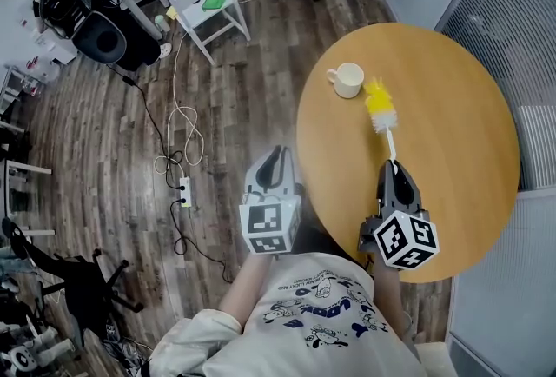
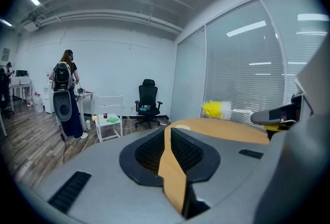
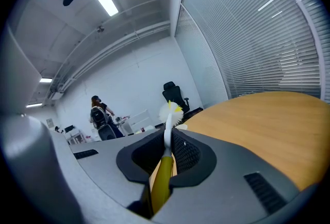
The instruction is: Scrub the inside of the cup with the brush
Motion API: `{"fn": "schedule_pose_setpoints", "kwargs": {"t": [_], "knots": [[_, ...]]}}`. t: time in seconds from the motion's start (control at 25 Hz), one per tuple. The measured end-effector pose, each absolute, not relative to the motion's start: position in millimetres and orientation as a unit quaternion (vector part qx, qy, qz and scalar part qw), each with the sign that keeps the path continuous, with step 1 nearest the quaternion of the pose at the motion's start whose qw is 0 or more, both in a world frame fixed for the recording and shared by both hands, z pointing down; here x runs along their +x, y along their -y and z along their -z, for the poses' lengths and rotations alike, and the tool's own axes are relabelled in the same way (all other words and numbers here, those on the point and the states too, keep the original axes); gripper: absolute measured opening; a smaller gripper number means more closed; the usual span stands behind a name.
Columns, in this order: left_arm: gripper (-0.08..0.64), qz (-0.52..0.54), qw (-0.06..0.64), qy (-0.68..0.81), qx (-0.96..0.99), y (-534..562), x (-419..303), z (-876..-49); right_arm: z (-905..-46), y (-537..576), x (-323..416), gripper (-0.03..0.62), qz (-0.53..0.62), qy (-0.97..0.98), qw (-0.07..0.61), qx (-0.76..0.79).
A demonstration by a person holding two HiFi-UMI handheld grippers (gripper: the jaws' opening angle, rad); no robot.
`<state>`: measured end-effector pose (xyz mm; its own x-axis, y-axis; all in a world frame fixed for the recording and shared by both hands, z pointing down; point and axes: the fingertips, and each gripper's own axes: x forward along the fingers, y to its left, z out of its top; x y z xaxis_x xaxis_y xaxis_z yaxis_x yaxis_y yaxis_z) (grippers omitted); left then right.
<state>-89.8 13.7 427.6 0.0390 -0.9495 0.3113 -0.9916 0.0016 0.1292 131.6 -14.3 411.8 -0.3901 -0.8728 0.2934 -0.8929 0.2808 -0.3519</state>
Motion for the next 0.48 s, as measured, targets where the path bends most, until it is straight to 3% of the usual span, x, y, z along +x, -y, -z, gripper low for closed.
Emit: {"fn": "schedule_pose_setpoints", "kwargs": {"t": [0.48], "knots": [[0.035, -0.080, 0.171, 0.662, 0.725, 34.0, -86.5, -438.3, -418.8, 44.1, 134.1, 0.048, -0.244, 0.777, 0.029, 0.579]]}}
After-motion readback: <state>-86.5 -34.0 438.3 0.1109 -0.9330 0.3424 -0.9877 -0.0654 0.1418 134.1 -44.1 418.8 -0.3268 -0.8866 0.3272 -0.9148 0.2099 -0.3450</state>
